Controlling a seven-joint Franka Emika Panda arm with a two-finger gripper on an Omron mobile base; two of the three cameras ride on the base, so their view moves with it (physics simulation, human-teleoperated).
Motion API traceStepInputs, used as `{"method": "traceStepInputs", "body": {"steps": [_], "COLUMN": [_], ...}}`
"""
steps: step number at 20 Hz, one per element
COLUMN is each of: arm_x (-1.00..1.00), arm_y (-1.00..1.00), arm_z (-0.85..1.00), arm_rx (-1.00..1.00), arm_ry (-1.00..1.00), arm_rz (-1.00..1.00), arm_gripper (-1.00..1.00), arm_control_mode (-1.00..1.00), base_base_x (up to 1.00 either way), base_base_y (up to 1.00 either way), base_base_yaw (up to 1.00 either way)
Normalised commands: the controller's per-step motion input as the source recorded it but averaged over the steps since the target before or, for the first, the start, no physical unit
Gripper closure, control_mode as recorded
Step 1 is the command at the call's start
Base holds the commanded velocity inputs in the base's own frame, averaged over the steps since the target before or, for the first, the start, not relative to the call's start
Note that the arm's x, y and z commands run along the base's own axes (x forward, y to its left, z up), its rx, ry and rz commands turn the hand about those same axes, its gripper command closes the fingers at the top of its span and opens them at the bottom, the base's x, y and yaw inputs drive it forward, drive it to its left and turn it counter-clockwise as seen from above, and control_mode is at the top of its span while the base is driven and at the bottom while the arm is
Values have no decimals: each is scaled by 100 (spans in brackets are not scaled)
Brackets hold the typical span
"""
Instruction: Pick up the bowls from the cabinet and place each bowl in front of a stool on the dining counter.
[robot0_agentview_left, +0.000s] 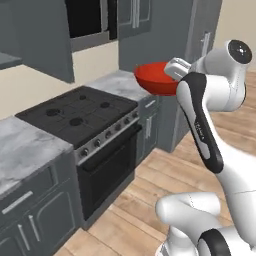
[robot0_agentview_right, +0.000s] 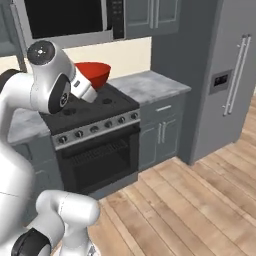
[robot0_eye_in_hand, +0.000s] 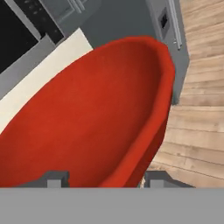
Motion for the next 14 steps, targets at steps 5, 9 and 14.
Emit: {"method": "traceStepInputs", "body": {"steps": [5,9,14], "arm_x": [0,0,0], "arm_y": [0,0,0], "arm_z": [0,0,0], "arm_rx": [0,0,0], "arm_ry": [0,0,0], "arm_rz": [0,0,0], "arm_gripper": [100,100,100], "arm_control_mode": [100,100,100], "base_base_x": [-16,-4,1], "base_base_y": [-18,-18,-1], "base_base_yaw": [-73,-66,-56]}}
